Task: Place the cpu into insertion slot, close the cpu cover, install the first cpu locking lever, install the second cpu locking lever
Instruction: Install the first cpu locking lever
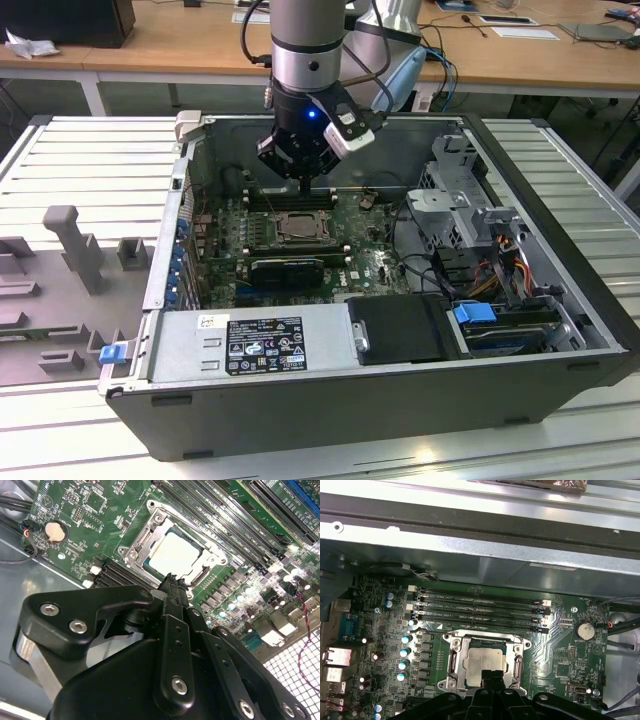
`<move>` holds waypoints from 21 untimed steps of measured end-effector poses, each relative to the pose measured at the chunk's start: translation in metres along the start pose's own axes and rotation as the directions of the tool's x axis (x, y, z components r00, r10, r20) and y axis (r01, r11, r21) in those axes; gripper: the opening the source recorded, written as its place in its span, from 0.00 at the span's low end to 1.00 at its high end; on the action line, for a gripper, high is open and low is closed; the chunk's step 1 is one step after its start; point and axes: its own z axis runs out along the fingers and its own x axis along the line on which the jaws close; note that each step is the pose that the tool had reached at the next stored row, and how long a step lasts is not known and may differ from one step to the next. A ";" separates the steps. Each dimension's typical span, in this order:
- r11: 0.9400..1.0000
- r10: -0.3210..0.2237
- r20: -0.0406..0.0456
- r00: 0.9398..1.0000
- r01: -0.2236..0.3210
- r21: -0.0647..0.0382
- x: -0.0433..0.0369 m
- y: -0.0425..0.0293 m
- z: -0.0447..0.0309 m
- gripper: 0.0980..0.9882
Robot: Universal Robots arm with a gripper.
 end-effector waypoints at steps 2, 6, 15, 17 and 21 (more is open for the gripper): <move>1.000 -0.001 0.000 1.000 0.001 0.000 0.0001 0.0000 0.0000 0.01; 1.000 -0.008 0.000 1.000 0.008 0.000 0.0002 0.0000 0.0000 0.01; 1.000 -0.024 0.001 1.000 0.024 -0.003 0.0064 0.0006 -0.0002 0.01; 1.000 -0.024 0.000 1.000 0.024 -0.003 0.0086 0.0009 -0.0003 0.01; 1.000 -0.024 0.000 1.000 0.024 -0.003 0.0137 0.0014 -0.0005 0.01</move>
